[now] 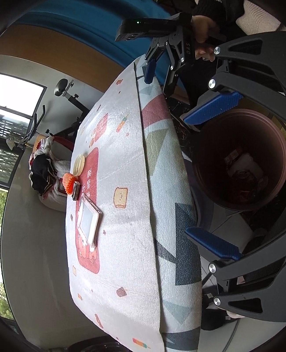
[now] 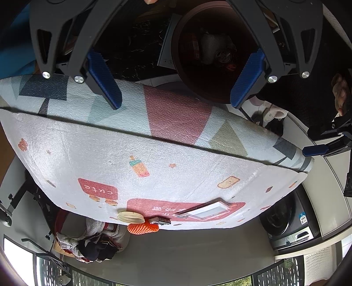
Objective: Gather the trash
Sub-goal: 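Grasp the white round lid with the right gripper while the left gripper grasps the clear XOYO tray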
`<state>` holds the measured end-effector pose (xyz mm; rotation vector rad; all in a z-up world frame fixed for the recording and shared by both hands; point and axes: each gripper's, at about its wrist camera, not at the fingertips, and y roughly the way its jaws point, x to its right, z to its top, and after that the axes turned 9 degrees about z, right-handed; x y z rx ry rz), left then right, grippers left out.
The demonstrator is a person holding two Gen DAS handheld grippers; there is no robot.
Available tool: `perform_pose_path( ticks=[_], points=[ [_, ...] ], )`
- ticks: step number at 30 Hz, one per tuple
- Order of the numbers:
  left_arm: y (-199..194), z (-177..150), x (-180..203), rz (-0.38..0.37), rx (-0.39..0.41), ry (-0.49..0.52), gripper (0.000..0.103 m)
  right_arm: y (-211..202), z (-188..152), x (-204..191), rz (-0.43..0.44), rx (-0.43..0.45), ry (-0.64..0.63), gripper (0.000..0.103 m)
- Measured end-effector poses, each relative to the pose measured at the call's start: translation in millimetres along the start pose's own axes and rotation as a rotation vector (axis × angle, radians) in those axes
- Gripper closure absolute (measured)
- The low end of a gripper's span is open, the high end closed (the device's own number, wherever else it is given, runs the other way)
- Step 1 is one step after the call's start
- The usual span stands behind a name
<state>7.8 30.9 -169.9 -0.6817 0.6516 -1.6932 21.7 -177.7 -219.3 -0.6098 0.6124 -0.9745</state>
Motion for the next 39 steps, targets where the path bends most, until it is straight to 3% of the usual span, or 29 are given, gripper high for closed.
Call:
perform_pose_path(
  ticks=[13, 21, 28, 32, 36, 39],
  points=[
    [-3.4, 8.8, -4.7, 0.013, 0.013, -0.021, 0.011, -1.6, 2.3, -2.1, -0.011, 0.005, -0.012, 0.006],
    [-5.9, 41.3, -14.5, 0.023, 0.045, -0.028, 0.009, -5.2, 18.7, 15.5, 0.007, 0.011, 0.056, 0.006],
    [2.6, 87.0, -28.9, 0.038, 0.086, -0.026, 0.008, -5.2, 67.6, 46.6, 0.066, 0.053, 0.115, 0.006],
    [15.7, 110.6, -38.8, 0.044, 0.092, -0.023, 0.006, 8.3, 108.2, 60.8, 0.056, 0.071, 0.107, 0.006],
    [34.5, 132.0, -48.1, 0.051, 0.085, -0.007, 0.006, 36.4, 152.6, 78.2, 0.078, 0.030, 0.100, 0.006],
    [51.2, 147.3, -58.5, 0.062, 0.078, -0.012, 0.006, 63.4, 185.7, 92.8, 0.005, 0.027, 0.089, 0.006]
  ],
)
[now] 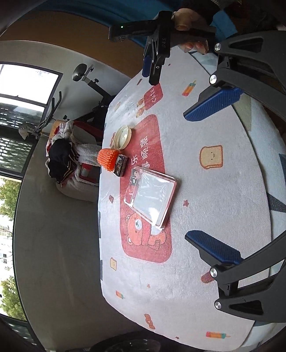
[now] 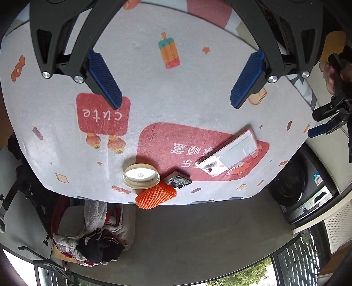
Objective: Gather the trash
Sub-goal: 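Grasp the white round lid with the right gripper while the left gripper grasps the clear XOYO tray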
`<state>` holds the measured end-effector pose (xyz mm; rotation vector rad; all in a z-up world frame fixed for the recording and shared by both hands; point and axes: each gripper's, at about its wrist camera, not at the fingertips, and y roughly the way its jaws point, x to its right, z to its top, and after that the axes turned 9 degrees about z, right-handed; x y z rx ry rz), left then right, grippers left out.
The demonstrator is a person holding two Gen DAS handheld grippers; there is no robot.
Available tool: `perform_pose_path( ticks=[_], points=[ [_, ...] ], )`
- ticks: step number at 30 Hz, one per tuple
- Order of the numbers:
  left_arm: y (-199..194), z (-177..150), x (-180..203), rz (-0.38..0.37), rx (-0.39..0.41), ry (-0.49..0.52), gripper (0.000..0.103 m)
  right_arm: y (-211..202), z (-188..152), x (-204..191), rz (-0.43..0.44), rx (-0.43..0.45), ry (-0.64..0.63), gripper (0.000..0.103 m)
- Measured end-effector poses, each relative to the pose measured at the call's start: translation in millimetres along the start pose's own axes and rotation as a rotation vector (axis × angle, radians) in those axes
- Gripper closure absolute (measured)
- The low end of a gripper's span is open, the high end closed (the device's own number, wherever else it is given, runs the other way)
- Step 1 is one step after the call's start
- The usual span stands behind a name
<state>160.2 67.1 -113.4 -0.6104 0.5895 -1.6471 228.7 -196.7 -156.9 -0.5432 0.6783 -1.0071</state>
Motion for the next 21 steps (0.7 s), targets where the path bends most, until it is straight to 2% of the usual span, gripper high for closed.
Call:
perform_pose_path(
  ticks=[5, 9, 14, 18, 21],
  points=[
    [28.2, 20.9, -16.9, 0.013, 0.017, -0.018, 0.006, 67.6, 51.8, 30.7, -0.102, -0.058, -0.009, 0.006],
    [50.8, 35.9, -21.8, 0.042, 0.013, 0.009, 0.006, 118.1, 82.7, 56.8, -0.130, -0.118, 0.049, 0.006],
    [81.7, 46.9, -20.0, 0.031, -0.024, 0.062, 0.006, 165.1, 104.2, 73.6, -0.140, -0.196, 0.107, 0.006],
    [110.5, 51.7, -18.9, 0.032, -0.095, 0.095, 0.006, 191.0, 111.6, 72.3, -0.195, -0.242, 0.076, 0.006],
    [122.7, 54.2, -23.2, 0.011, -0.121, 0.075, 0.006, 198.3, 114.4, 70.6, -0.209, -0.249, 0.067, 0.006]
  ],
)
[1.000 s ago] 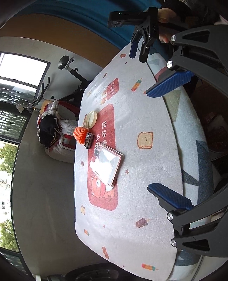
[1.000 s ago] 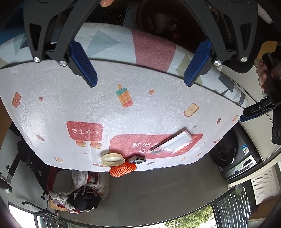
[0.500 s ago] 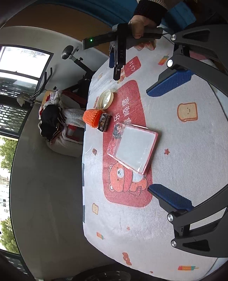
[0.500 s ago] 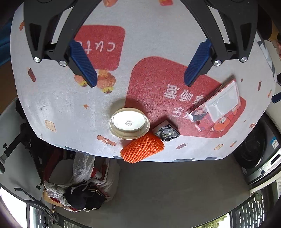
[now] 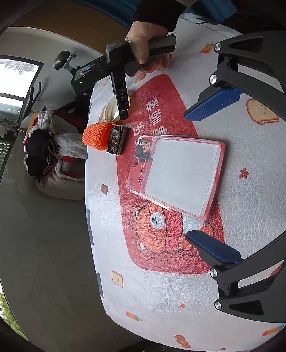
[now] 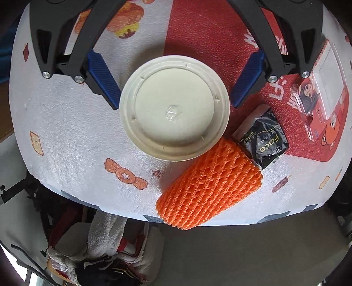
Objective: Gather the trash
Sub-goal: 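Grasp the white round lid with the right gripper while the left gripper grasps the clear XOYO tray, then lift the lid with the right gripper while the left gripper lifts the XOYO tray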
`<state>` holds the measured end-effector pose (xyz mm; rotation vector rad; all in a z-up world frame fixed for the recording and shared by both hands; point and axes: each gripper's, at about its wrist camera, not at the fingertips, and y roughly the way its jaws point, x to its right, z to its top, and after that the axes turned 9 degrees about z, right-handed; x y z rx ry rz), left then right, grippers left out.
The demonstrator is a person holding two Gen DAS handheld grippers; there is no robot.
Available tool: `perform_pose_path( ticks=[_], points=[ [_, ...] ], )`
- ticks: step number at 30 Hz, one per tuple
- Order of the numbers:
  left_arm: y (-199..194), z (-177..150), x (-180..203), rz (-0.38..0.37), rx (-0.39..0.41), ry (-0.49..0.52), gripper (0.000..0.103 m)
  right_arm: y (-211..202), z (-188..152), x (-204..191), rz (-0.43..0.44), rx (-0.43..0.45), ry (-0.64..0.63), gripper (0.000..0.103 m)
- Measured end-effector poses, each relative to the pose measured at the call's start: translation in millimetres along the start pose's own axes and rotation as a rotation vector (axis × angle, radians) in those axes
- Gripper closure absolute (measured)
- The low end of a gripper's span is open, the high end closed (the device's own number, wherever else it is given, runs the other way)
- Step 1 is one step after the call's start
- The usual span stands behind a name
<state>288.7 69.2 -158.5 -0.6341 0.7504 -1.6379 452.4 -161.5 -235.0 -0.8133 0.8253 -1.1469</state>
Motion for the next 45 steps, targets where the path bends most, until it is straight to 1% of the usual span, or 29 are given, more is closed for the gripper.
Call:
perform_pose_path(
  ticks=[2, 4, 6, 7, 11, 14, 16, 18, 20, 23, 24, 27, 29, 31, 35, 38, 41, 45],
  points=[
    [3.2, 2.5, 0.0, -0.002, -0.003, -0.001, 0.006, -2.2, 0.3, -0.2, 0.037, 0.006, -0.010, 0.016],
    [5.9, 5.0, 1.1, 0.004, -0.007, 0.012, 0.006, -11.6, -2.7, -3.2, 0.056, 0.032, -0.043, 0.017],
    [9.5, 7.7, 3.1, 0.011, -0.021, 0.027, 0.006, -23.4, -9.6, -6.8, 0.056, 0.064, -0.079, 0.017],
    [11.6, 9.1, 5.0, 0.022, -0.026, 0.036, 0.006, -31.7, -15.2, -6.9, 0.075, 0.081, -0.086, 0.017],
    [23.8, 12.6, 17.5, 0.037, -0.046, 0.104, 0.006, -62.5, -39.8, 2.2, 0.193, 0.141, -0.038, 0.017],
    [38.0, 15.5, 32.6, 0.069, -0.073, 0.188, 0.006, -79.2, -59.9, 10.1, 0.240, 0.164, -0.005, 0.017],
    [47.7, 18.3, 39.6, 0.072, -0.098, 0.236, 0.006, -87.4, -71.1, 13.1, 0.239, 0.183, -0.002, 0.017],
    [55.0, 22.6, 42.0, 0.090, -0.112, 0.249, 0.006, -95.8, -82.4, 15.8, 0.225, 0.201, 0.003, 0.017],
    [63.1, 27.3, 40.6, 0.102, -0.134, 0.237, 0.006, -103.5, -92.8, 19.5, 0.230, 0.216, 0.023, 0.017],
    [73.3, 31.7, 36.4, 0.086, -0.170, 0.200, 0.006, -112.2, -106.3, 17.9, 0.216, 0.228, 0.016, 0.017],
    [74.5, 31.5, 35.6, 0.086, -0.173, 0.192, 0.011, -115.8, -111.2, 16.8, 0.209, 0.234, 0.008, 0.017],
    [71.4, 29.1, 35.0, 0.093, -0.181, 0.168, 0.011, -126.5, -125.5, 13.7, 0.224, 0.254, 0.011, 0.017],
    [62.9, 25.1, 36.5, 0.074, -0.174, 0.157, 0.011, -133.7, -135.1, 12.5, 0.242, 0.264, 0.024, 0.016],
    [49.2, 20.6, 40.3, 0.070, -0.151, 0.152, 0.011, -141.4, -144.4, 9.4, 0.243, 0.276, 0.023, 0.016],
    [10.5, 8.6, 47.1, 0.063, -0.088, 0.118, 0.011, -157.5, -164.0, -0.9, 0.245, 0.295, 0.013, 0.016],
    [-20.7, -4.9, 52.9, 0.046, -0.049, 0.071, 0.011, -170.1, -180.3, -9.8, 0.234, 0.303, -0.010, 0.016],
    [-50.2, -22.7, 62.6, 0.032, -0.013, 0.050, 0.011, -182.7, -197.8, -16.3, 0.241, 0.309, -0.013, 0.016],
    [-80.5, -44.5, 73.4, 0.011, 0.004, 0.013, 0.011, -195.0, -221.1, -24.2, 0.240, 0.300, -0.016, 0.016]
  ],
)
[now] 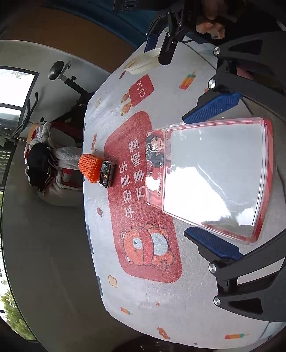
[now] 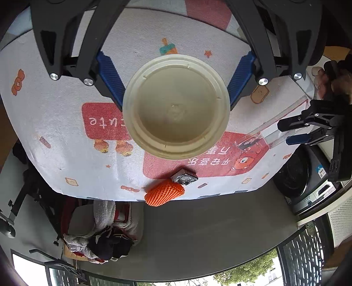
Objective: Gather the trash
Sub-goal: 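Lift the lid with the right gripper while the left gripper lifts the XOYO tray, then lower the XOYO tray into the bin and open the left gripper while the right gripper carries the lid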
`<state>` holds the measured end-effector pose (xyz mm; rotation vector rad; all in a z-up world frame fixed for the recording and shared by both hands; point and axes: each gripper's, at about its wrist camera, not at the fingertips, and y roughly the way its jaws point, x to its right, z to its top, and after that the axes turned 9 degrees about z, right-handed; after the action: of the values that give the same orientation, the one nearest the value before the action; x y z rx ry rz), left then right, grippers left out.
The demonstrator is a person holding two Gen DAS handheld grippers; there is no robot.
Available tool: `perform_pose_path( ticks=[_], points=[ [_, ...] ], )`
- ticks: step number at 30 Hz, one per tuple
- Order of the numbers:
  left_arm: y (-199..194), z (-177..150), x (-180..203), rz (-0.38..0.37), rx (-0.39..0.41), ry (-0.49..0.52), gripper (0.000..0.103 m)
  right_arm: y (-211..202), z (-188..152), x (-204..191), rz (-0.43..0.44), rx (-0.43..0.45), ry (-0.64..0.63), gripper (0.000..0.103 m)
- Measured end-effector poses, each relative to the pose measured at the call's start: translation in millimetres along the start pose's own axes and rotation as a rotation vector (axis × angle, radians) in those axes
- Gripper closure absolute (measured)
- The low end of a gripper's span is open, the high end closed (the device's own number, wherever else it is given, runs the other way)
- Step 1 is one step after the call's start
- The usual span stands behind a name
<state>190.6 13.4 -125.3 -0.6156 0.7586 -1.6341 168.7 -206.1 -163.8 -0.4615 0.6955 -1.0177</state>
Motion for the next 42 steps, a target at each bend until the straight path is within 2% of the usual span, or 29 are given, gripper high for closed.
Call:
perform_pose_path(
  ticks=[6, 14, 20, 29, 35, 42],
  points=[
    [-40.7, -29.5, 12.2, -0.043, 0.013, -0.050, 0.012, -25.6, -29.1, -15.3, 0.011, 0.001, 0.008, 0.017],
    [-88.3, -74.8, 40.1, -0.064, 0.033, -0.003, 0.012, -57.1, -61.7, -37.6, 0.027, 0.013, -0.003, 0.016],
    [-108.4, -109.8, 59.7, -0.075, 0.026, 0.032, 0.012, -74.3, -78.6, -48.4, 0.033, 0.026, -0.004, 0.016],
    [-124.0, -154.4, 78.3, -0.112, -0.023, 0.071, 0.012, -90.8, -96.3, -56.0, 0.028, 0.031, -0.020, 0.016],
    [-116.4, -175.1, 84.2, -0.154, -0.106, 0.096, 0.012, -91.0, -103.3, -52.1, 0.028, 0.021, 0.001, 0.016],
    [-98.6, -182.2, 91.4, -0.165, -0.181, 0.131, 0.011, -83.3, -107.9, -51.0, 0.033, -0.002, 0.009, 0.016]
  ],
)
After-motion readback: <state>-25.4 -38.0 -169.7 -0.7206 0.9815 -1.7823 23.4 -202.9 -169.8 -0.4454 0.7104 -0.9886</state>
